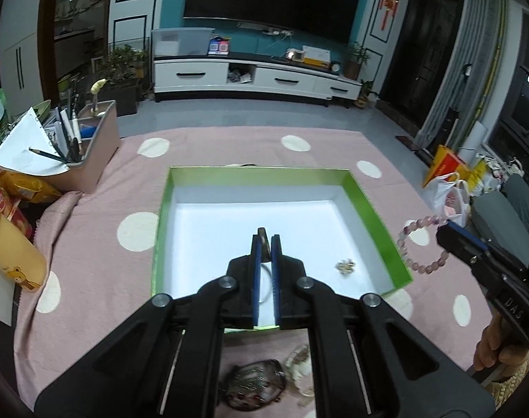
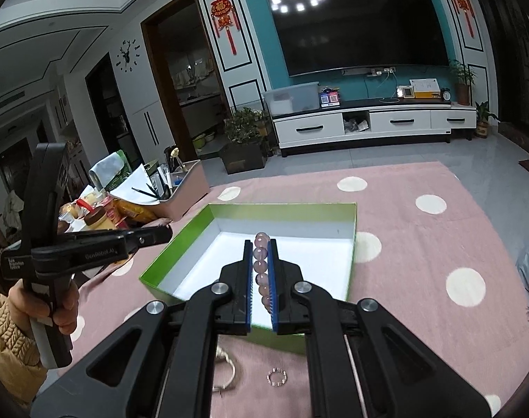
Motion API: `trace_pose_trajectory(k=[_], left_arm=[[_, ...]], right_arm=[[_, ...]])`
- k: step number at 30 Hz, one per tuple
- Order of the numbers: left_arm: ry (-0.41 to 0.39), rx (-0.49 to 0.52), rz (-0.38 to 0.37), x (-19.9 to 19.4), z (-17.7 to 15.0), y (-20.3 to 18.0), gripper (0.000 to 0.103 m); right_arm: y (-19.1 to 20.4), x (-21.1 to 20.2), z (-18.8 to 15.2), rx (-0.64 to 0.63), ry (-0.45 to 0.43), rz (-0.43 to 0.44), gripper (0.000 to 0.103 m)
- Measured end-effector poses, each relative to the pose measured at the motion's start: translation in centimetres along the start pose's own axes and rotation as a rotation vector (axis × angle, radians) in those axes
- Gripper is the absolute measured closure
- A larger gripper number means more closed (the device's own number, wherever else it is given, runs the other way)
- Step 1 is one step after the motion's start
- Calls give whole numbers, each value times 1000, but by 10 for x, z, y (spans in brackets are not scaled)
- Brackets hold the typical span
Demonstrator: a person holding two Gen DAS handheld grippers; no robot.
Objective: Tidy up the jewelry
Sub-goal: 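Carry the pink bracelet into the green box with the right gripper while the left carries the ring there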
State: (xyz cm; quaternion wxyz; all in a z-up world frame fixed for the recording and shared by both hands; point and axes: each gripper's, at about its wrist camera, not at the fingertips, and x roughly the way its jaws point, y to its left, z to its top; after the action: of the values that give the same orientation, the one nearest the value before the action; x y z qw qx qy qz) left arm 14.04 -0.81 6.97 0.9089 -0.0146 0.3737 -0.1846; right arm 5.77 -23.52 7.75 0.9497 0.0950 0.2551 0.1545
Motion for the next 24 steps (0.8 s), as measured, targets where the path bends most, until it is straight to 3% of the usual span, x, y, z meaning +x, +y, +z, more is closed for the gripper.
trace_pose_trajectory(k=[24], left_arm=[[130,-82,97,79,15,47,98]], right_arm=[[-12,95,7,1,150,-59,96]])
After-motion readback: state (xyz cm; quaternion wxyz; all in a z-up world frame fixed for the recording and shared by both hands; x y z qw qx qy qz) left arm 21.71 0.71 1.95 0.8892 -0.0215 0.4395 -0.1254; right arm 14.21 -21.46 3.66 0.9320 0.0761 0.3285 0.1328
